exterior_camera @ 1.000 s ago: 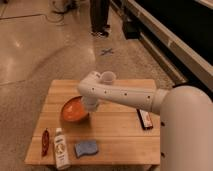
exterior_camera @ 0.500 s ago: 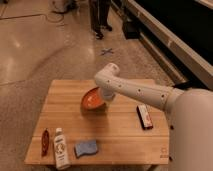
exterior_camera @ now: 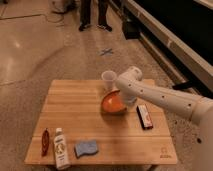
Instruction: Drag the ceramic bowl in a circle
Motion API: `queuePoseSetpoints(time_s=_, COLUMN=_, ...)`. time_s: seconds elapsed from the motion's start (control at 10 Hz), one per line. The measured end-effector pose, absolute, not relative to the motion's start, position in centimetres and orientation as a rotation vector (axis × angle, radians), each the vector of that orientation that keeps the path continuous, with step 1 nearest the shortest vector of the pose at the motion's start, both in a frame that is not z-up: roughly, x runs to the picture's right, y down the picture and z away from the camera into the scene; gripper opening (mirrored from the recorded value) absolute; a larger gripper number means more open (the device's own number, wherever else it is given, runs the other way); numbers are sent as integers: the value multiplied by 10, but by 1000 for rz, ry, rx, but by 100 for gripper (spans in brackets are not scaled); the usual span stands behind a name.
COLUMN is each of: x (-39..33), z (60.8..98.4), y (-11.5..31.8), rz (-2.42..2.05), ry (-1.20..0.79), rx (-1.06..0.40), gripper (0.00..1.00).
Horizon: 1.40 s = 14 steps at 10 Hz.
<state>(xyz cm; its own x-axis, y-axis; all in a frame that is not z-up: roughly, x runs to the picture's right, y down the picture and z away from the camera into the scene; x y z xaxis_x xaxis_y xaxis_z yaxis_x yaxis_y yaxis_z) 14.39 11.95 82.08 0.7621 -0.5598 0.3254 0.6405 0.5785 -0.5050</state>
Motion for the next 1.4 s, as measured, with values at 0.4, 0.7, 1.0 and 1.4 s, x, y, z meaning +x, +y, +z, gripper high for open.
queuePoseSetpoints(time_s=0.4, x=130, z=779, y=175, rz=-720, ry=-233, rx=-709, gripper=0)
queuePoseSetpoints(time_s=0.7, x=84, z=760, y=204, rz=-765, ry=-349, rx=-720, gripper=0)
queuePoseSetpoints(time_s=1.0, x=42, z=758, y=213, rz=-774, ry=-432, rx=-710, gripper=19)
queuePoseSetpoints(time_s=1.4, x=0, z=774, y=208, rz=-724, ry=-495, rx=-688, gripper=60)
